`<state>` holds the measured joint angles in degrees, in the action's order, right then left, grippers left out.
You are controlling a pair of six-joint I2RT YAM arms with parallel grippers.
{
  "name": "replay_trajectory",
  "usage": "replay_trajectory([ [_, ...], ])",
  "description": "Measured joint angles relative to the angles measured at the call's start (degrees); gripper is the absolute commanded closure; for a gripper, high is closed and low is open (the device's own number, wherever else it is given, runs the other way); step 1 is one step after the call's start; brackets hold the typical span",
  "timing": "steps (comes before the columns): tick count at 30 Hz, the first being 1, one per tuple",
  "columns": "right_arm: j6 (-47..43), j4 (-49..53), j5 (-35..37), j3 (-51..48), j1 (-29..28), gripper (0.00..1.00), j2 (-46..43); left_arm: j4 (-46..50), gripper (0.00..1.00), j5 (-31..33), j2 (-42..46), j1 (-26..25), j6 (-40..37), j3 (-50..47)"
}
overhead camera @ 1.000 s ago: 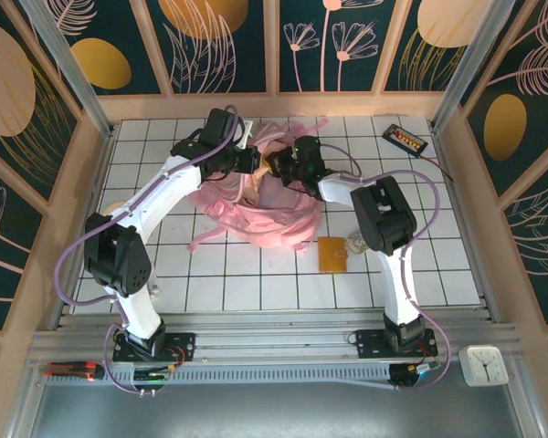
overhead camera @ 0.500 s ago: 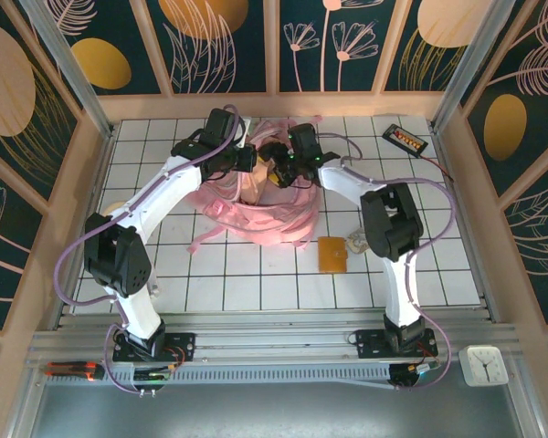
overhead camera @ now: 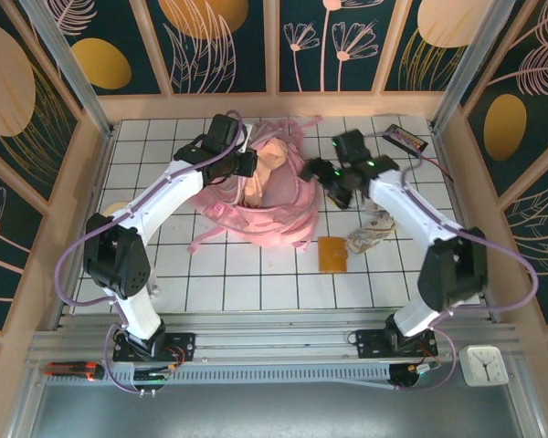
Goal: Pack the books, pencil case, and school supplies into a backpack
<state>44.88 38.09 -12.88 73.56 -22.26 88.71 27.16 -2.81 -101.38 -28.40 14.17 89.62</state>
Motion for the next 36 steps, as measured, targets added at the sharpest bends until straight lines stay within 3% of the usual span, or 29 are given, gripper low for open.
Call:
replay_trajectory([
  [4,-2.7,4.9,1.9,-15.3,9.3,0.01,-6.9,-1.0,1.0,-0.3,1.2,0.0,-0.3,-1.8],
  [7,-2.8,5.9,2.2,-21.6,12.5,0.01,-8.9,-1.5,1.0,-0.6,2.1,0.0,-0.4,-2.8],
  [17,-3.9,-0.2,3.8,-22.4,18.7,0.01,-0.1,-3.6,1.0,-1.1,3.8,0.0,-0.4,-5.8],
  [23,-4.5,-1.4,4.8,-19.9,19.9,0.09,5.5,-3.5,1.0,-1.2,4.3,0.0,-0.4,-6.1],
  [28,-5.2,-0.9,5.4,-19.5,19.8,0.32,5.9,-3.5,1.0,-1.2,4.4,0.0,-0.4,-6.1],
  [36,-5.6,0.6,6.4,-14.6,15.5,0.36,4.4,-3.3,1.0,-1.7,4.4,0.0,-1.0,-6.1],
])
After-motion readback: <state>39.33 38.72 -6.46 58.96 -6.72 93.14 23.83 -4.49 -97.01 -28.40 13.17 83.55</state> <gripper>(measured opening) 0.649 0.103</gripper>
